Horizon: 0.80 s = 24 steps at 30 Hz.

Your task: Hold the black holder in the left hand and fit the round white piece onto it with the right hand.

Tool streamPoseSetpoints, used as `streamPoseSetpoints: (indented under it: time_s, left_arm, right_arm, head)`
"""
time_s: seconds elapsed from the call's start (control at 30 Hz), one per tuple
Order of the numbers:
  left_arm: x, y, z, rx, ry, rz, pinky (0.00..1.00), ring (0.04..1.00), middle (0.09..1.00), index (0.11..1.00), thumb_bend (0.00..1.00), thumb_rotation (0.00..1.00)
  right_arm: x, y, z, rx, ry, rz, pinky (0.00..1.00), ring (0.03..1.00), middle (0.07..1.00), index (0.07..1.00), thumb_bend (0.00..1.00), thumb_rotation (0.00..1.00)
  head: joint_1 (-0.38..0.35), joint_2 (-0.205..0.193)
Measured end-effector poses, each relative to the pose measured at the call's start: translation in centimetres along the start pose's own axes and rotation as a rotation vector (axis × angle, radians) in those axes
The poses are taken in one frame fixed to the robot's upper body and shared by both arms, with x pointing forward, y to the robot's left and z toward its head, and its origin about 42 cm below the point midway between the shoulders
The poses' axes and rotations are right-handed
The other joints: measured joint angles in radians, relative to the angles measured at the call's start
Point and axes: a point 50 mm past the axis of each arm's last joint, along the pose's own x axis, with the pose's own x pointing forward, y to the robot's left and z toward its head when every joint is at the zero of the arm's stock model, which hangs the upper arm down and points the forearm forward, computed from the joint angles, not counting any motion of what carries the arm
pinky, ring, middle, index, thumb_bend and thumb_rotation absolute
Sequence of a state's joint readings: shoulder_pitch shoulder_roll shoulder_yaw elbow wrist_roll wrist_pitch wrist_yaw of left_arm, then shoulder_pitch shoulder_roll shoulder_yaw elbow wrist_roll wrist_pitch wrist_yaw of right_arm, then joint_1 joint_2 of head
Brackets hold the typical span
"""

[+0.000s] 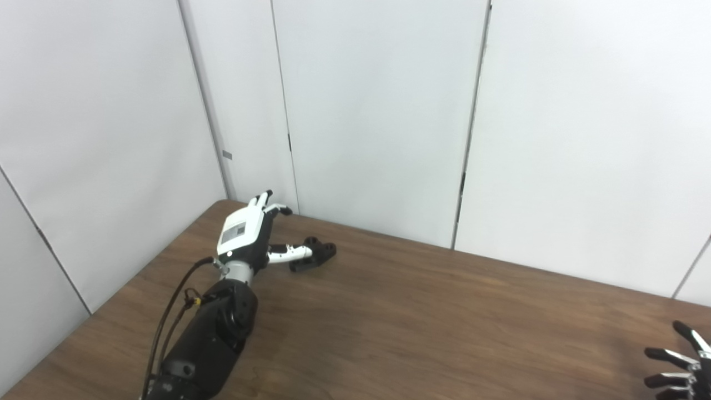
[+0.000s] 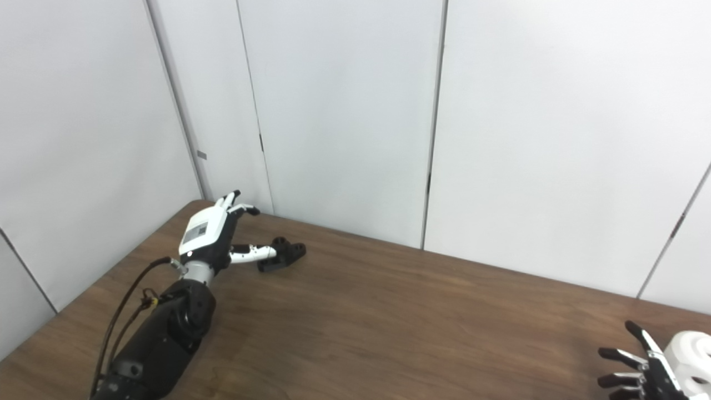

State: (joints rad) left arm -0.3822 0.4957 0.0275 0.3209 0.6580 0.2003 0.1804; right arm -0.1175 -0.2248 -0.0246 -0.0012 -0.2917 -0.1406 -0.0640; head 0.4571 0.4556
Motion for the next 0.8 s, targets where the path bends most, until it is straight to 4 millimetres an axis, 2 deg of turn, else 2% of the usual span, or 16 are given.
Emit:
streamPoseSetpoints:
  time_s: [0.27,0.4,0.6,0.7,0.8]
  left_arm:
    - [0.1,-1.5,-0.7,-0.003,0.03,-0.061,0.94,1.0,1.0,0.764,1.0,0.6]
    - [0.1,-2.8,-1.5,0.033,0.047,-0.105,0.92,1.0,1.0,0.751,1.0,0.55]
    - [-0.1,-4.1,-2.3,0.063,0.068,-0.143,0.9,1.0,1.0,0.753,1.0,0.58]
    - [0.0,-4.5,-2.4,0.073,0.076,-0.149,0.9,1.0,1.0,0.756,1.0,0.59]
    - [0.2,-4.6,-2.5,0.081,0.084,-0.133,0.89,1.0,1.0,0.75,1.0,0.53]
  right_arm:
    - [0.1,-0.3,0.7,-0.001,-0.012,0.003,0.43,0.542,0.709,0.905,0.62,0.06]
    - [0.1,-0.4,0.7,-0.002,-0.012,0.008,0.43,0.542,0.71,0.904,0.63,0.08]
    - [-0.1,-0.7,0.5,-0.003,0.003,0.006,0.43,0.535,0.705,0.899,0.63,0.11]
    - [-0.1,-0.8,0.6,-0.005,0.001,0.007,0.42,0.535,0.705,0.898,0.63,0.09]
    - [-0.2,-0.9,0.9,-0.008,-0.008,0.005,0.42,0.537,0.707,0.896,0.63,0.09]
  head:
    - [-0.003,0.008]
    - [-0.009,0.012]
    - [-0.009,0.017]
    - [-0.012,0.02]
    - [-0.012,0.021]
